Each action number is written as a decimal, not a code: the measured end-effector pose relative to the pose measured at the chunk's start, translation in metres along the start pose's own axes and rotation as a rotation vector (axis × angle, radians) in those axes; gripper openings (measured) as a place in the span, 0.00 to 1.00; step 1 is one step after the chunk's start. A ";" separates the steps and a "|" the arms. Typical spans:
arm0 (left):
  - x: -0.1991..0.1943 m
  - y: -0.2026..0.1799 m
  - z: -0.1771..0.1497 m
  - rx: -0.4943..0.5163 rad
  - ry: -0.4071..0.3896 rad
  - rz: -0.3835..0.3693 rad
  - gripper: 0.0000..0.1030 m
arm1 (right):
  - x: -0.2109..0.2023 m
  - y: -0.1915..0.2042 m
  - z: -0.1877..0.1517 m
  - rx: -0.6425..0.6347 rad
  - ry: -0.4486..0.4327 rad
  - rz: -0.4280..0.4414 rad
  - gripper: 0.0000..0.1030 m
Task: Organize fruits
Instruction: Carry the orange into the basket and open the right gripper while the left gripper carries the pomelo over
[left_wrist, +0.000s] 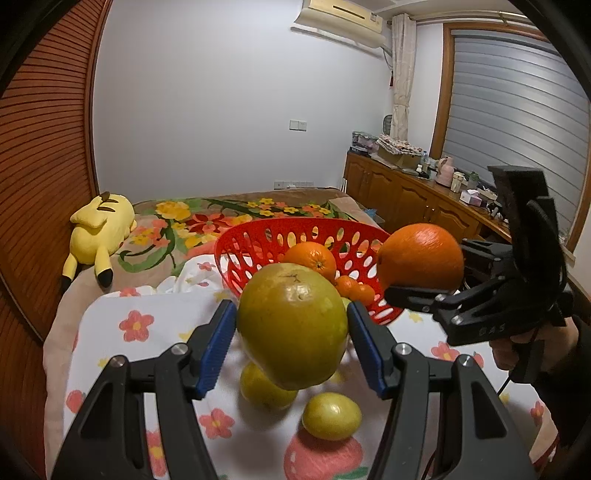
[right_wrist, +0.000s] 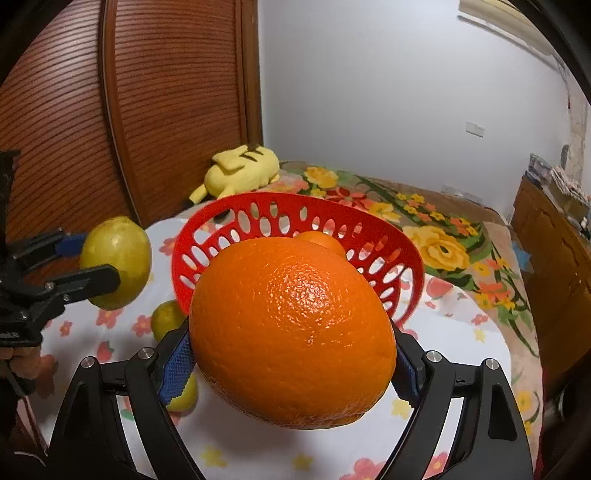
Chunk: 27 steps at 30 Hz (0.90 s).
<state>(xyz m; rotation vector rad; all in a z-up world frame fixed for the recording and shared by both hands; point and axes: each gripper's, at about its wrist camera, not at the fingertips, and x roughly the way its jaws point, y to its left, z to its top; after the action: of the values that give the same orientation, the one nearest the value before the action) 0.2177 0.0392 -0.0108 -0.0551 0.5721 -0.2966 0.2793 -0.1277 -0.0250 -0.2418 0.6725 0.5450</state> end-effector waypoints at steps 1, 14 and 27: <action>0.001 0.001 0.002 -0.002 -0.001 0.001 0.59 | 0.004 0.001 0.002 -0.009 0.006 -0.001 0.86; 0.019 0.020 0.013 -0.016 0.002 0.019 0.59 | 0.045 0.007 0.007 -0.082 0.103 0.003 0.86; 0.025 0.022 0.015 -0.026 0.004 0.018 0.59 | 0.067 0.006 0.006 -0.084 0.172 -0.014 0.87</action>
<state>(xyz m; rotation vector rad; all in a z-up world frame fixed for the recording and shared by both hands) 0.2517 0.0526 -0.0146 -0.0746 0.5804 -0.2715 0.3224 -0.0938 -0.0644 -0.3749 0.8148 0.5440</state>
